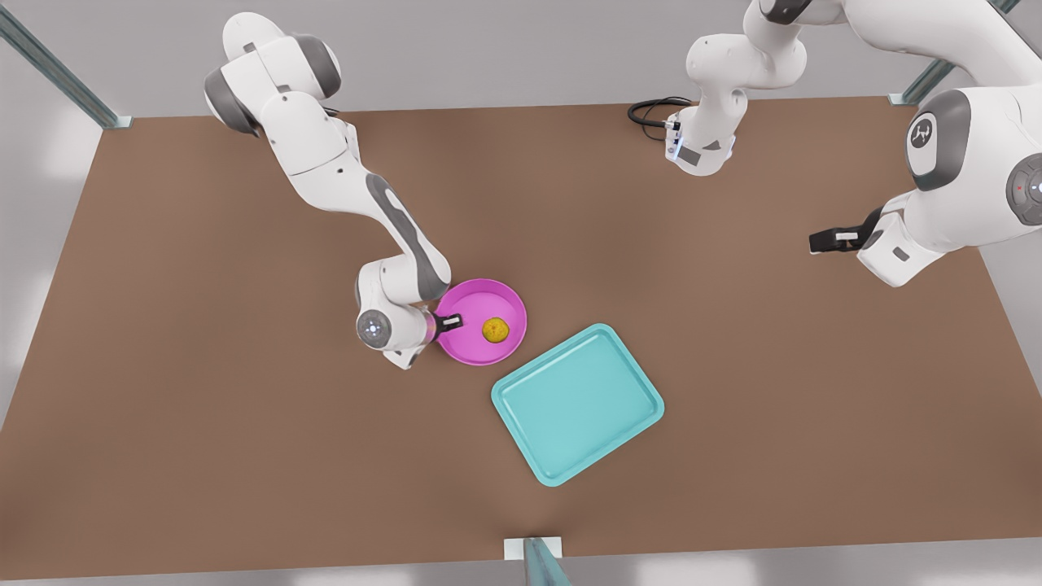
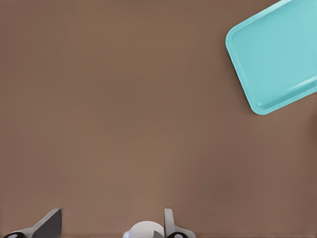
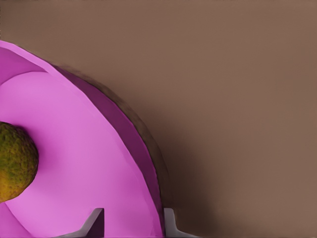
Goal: Place the orange on the plate with the left arm and the plate on the tray with the right arm
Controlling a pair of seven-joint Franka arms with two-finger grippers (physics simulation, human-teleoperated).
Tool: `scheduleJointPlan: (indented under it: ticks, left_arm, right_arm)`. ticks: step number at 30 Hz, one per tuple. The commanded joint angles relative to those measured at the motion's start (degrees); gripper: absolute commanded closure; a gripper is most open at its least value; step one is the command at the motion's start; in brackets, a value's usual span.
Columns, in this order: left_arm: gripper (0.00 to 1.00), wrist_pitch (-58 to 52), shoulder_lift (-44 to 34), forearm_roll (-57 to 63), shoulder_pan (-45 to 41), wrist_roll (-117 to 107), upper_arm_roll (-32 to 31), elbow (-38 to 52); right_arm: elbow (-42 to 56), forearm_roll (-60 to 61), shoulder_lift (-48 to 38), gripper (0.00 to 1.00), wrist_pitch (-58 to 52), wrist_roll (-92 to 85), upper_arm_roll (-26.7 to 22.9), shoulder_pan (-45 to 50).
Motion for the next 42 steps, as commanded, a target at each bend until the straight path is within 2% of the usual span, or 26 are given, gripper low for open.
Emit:
scheduleJointPlan:
  ticks: [1,9,23,35,42]
  left_arm:
    - [0.00,-0.2,-0.1,0.1,0.0,4.2,0.0,0.0]
    - [0.00,-1.0,-0.2,0.0,0.0,4.1,-0.1,0.0]
    - [0.00,-1.1,-0.2,0.1,-0.1,4.1,-0.1,0.0]
    - [0.00,-3.9,-0.4,0.3,-0.2,4.0,-0.2,0.5]
    - [0.00,-4.9,-0.7,0.1,-0.3,3.9,-0.4,0.5]
  right_arm:
    - [0.2,-0.5,0.0,0.59,-0.5,-1.0,0.0,0.0]
    - [0.4,-0.6,0.0,0.79,-0.5,-2.9,0.0,-0.4]
    - [2.4,-0.3,-3.1,0.79,-6.7,-4.2,0.0,-0.5]
    - [14.2,8.0,-0.8,0.79,-7.8,-3.5,0.0,-0.8]
    - [27.7,11.3,7.9,0.79,-7.2,4.5,0.0,-0.6]
